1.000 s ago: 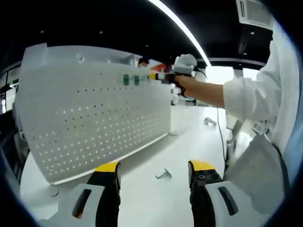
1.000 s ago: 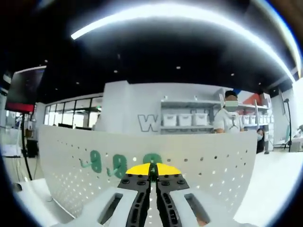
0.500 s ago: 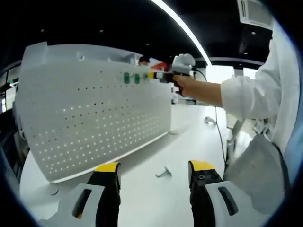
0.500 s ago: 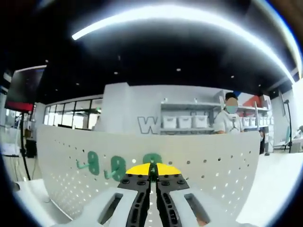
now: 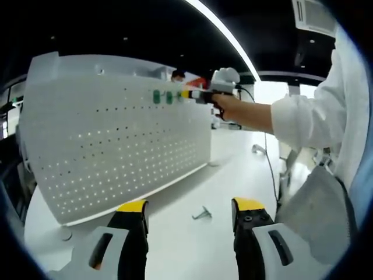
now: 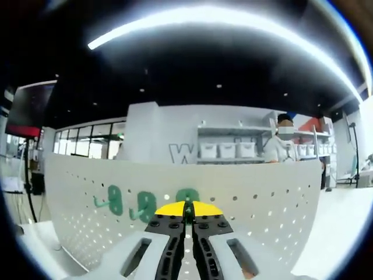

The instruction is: Insert the hook assembly into the mounting plate slot until the hook locks in place.

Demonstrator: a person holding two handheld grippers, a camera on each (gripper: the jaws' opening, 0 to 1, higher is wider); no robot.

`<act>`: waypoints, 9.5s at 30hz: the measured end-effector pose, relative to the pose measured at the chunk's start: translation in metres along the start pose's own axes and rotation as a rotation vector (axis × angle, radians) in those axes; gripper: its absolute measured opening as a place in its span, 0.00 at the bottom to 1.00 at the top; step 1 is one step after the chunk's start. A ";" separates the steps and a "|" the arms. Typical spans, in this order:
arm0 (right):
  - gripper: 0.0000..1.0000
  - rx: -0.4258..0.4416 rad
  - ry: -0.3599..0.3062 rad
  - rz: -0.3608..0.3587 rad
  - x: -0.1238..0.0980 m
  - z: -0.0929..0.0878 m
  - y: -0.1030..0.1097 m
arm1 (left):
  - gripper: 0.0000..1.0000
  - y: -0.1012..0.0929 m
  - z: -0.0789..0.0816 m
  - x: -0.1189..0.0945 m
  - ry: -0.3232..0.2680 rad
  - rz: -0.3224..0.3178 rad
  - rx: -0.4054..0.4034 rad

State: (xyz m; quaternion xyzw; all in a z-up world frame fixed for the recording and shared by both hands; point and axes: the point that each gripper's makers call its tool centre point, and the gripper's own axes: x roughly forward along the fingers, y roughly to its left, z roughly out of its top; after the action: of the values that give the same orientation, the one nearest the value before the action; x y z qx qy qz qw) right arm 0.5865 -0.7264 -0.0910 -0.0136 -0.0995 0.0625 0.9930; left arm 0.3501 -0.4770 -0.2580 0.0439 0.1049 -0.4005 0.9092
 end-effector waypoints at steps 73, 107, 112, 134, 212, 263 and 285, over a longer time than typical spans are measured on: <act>0.24 -0.141 0.091 0.030 -0.016 -0.005 -0.002 | 0.59 -0.002 0.002 0.000 -0.005 -0.006 0.007; 0.27 -0.140 0.159 0.159 -0.089 -0.036 0.045 | 0.59 -0.005 0.003 0.000 -0.005 -0.011 0.025; 0.27 -0.133 0.195 0.183 -0.099 -0.052 0.052 | 0.59 -0.008 0.001 0.002 0.003 -0.018 0.028; 0.25 -0.097 0.513 0.364 -0.144 -0.165 0.108 | 0.59 -0.011 0.004 0.002 -0.006 -0.023 0.036; 0.10 -0.193 1.029 0.478 -0.203 -0.286 0.143 | 0.57 -0.013 0.006 0.001 -0.011 -0.034 0.045; 0.00 -0.059 0.814 0.516 -0.181 -0.220 0.168 | 0.55 -0.012 0.004 0.003 -0.004 -0.033 0.036; 0.00 0.061 0.562 0.649 -0.178 -0.122 0.234 | 0.46 0.004 0.012 -0.003 -0.048 0.040 -0.002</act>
State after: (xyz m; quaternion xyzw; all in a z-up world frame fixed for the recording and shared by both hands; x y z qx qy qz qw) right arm 0.4096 -0.5190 -0.2546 -0.0311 0.1860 0.3685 0.9103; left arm 0.3534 -0.4739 -0.2461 0.0354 0.0823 -0.3831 0.9193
